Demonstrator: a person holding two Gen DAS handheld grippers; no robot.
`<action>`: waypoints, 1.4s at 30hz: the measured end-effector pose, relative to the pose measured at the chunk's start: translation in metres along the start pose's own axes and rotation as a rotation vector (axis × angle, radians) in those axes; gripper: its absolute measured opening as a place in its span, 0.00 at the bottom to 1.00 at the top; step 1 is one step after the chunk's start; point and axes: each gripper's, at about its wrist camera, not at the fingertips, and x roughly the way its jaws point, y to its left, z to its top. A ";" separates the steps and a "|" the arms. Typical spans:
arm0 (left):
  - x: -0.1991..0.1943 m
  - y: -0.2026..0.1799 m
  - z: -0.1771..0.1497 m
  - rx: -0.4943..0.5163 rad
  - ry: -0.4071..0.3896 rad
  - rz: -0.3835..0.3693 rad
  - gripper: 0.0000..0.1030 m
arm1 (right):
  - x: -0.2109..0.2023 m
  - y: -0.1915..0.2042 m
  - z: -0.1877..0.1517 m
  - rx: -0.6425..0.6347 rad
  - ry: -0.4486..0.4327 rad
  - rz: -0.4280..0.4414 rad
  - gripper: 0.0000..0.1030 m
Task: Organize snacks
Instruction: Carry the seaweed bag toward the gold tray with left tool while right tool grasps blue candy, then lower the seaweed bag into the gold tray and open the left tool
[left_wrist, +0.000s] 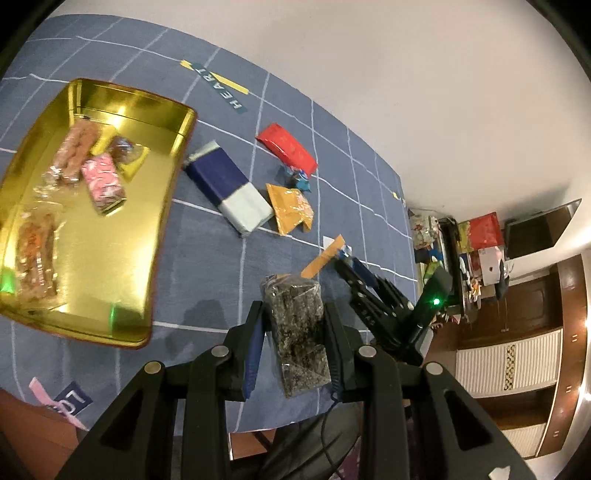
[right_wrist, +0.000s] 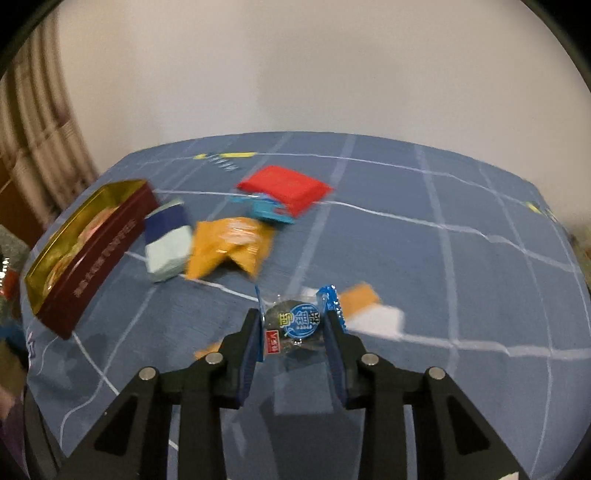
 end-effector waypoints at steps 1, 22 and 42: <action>-0.006 0.003 -0.001 -0.004 -0.010 0.006 0.27 | -0.001 -0.005 -0.003 0.026 0.001 -0.017 0.33; -0.042 0.088 0.024 -0.071 -0.100 0.156 0.27 | 0.002 -0.019 -0.016 0.114 -0.012 -0.107 0.33; -0.018 0.109 0.031 0.003 -0.113 0.332 0.27 | 0.003 -0.019 -0.016 0.112 -0.010 -0.107 0.33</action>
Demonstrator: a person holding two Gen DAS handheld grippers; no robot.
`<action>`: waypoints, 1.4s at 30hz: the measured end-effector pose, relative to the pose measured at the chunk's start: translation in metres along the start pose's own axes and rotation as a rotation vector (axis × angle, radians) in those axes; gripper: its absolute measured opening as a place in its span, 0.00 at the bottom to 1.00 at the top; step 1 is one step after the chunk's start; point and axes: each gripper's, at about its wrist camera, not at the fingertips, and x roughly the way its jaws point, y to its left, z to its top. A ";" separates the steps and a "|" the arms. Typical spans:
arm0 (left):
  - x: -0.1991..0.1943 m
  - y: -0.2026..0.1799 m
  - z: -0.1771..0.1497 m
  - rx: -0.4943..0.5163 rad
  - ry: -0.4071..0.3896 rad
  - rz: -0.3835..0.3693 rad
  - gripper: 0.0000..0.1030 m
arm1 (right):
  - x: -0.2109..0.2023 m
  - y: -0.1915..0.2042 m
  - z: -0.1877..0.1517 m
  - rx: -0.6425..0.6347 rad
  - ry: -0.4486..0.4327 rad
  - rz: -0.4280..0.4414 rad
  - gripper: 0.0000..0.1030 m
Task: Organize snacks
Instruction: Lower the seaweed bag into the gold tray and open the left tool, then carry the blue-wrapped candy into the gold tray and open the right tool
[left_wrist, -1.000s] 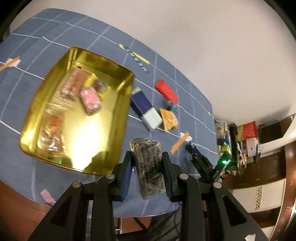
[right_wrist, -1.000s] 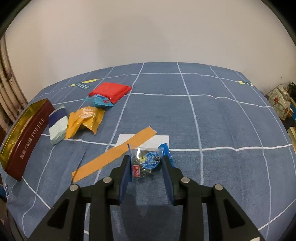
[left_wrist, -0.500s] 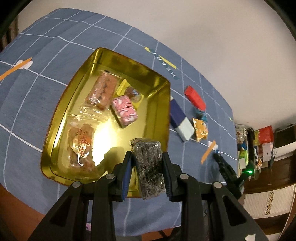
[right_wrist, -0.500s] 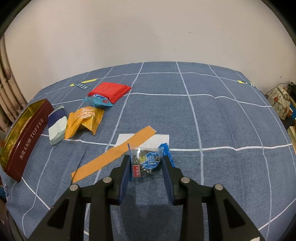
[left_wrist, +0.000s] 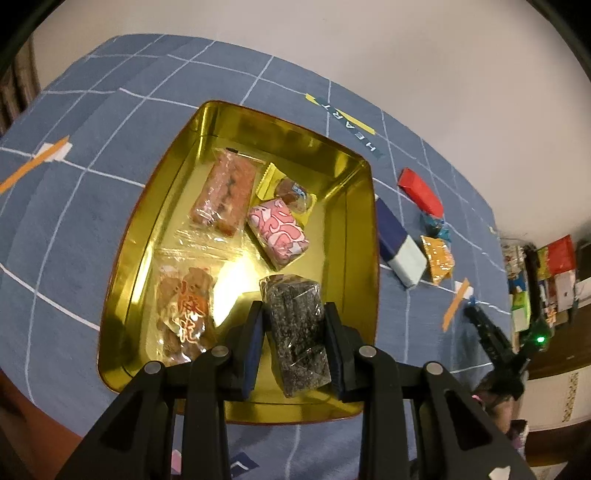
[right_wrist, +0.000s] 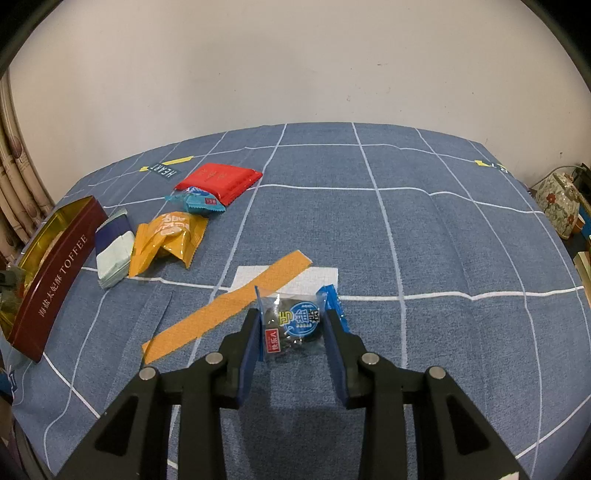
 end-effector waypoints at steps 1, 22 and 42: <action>0.000 -0.001 0.000 0.009 -0.004 0.013 0.27 | 0.000 0.000 0.000 -0.001 0.000 0.000 0.33; -0.014 -0.014 0.003 0.116 -0.111 0.149 0.42 | 0.000 0.000 0.000 -0.003 0.001 -0.001 0.33; -0.078 0.005 -0.062 0.093 -0.285 0.403 0.88 | -0.023 0.035 0.008 -0.021 0.000 0.051 0.33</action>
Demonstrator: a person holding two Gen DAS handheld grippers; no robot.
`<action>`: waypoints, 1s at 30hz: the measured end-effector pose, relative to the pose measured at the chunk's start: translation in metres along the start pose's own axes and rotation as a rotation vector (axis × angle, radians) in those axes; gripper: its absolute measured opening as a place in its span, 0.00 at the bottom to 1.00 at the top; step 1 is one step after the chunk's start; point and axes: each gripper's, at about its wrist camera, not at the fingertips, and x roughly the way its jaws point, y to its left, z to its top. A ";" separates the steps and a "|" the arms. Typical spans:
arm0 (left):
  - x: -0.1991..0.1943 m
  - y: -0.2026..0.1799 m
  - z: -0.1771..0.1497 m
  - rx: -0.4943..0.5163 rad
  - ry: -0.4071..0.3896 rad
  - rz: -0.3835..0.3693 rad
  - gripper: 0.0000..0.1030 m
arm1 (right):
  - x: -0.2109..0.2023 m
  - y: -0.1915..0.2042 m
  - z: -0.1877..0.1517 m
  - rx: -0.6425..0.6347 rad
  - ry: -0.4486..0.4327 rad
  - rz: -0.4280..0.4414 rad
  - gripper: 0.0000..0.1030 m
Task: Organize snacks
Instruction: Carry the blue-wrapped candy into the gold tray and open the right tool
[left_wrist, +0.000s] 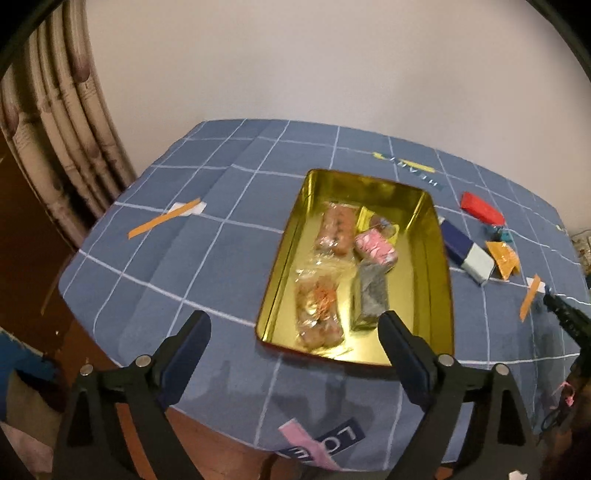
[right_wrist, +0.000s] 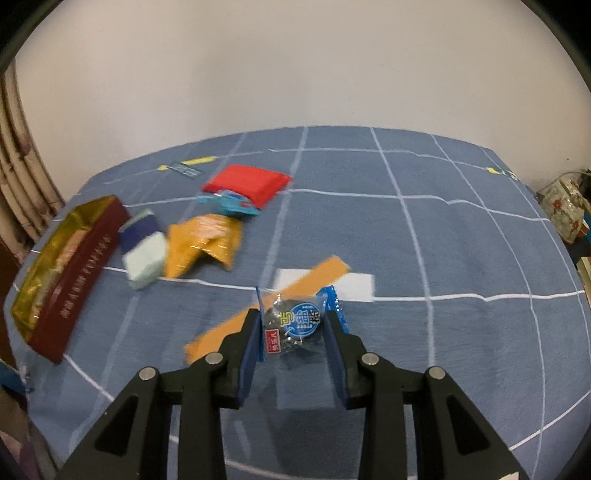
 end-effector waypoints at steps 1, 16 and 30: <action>0.000 0.003 -0.001 -0.009 0.003 0.002 0.88 | -0.005 0.008 0.003 -0.005 -0.009 0.016 0.33; -0.009 0.020 0.004 -0.033 -0.040 -0.013 0.88 | -0.021 0.177 0.075 -0.180 -0.042 0.320 0.33; -0.016 0.015 0.006 0.031 -0.085 0.056 0.92 | 0.056 0.254 0.091 -0.274 0.084 0.316 0.33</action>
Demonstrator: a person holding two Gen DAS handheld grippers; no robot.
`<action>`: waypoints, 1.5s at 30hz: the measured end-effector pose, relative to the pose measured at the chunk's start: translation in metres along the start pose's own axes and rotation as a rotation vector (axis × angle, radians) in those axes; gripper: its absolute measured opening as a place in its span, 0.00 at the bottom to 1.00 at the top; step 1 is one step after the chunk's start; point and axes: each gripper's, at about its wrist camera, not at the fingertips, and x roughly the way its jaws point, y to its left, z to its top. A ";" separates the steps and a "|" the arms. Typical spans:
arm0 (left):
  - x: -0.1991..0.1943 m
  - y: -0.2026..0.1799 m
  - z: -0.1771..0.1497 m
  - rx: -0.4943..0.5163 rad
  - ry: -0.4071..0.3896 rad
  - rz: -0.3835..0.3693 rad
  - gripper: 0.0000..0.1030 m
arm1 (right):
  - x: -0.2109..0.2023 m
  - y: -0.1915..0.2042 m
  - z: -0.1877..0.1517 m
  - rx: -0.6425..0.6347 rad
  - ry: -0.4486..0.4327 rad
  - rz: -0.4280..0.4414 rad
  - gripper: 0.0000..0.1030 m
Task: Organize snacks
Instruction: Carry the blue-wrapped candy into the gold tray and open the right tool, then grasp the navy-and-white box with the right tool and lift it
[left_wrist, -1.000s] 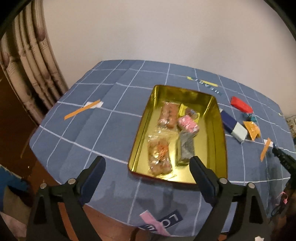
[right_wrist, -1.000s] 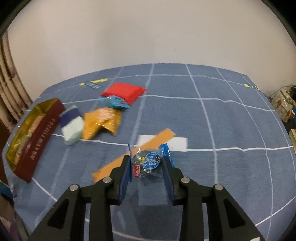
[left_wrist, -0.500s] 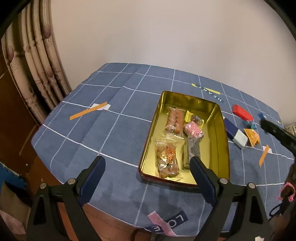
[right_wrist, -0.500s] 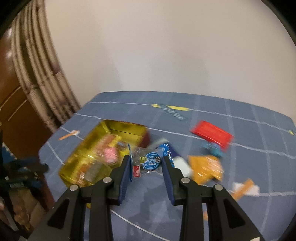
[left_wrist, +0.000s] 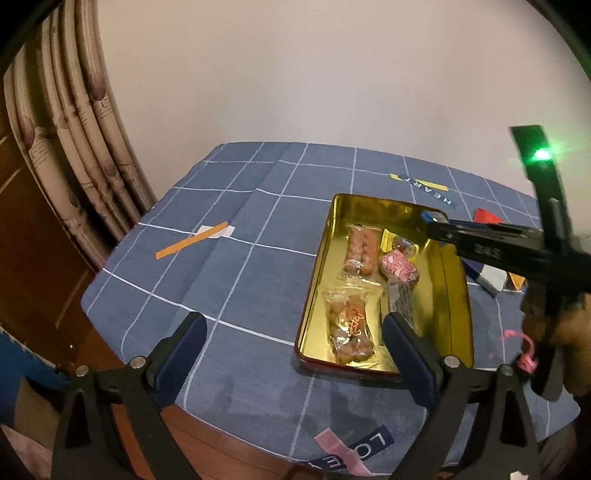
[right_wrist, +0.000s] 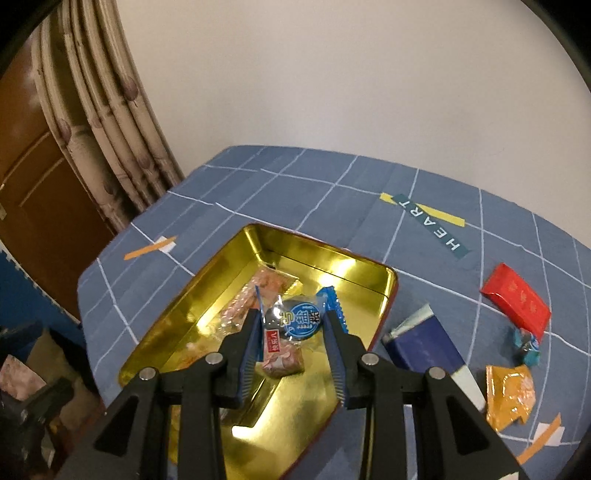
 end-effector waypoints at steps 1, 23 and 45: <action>0.001 0.000 0.000 0.002 0.004 -0.001 0.92 | 0.006 -0.001 0.001 0.002 0.007 -0.005 0.33; 0.010 -0.004 -0.003 0.025 0.052 -0.011 0.92 | 0.043 -0.012 0.021 0.037 0.048 -0.047 0.37; 0.015 -0.009 -0.006 0.052 0.068 -0.010 0.93 | 0.009 -0.041 0.022 0.127 -0.052 0.048 0.40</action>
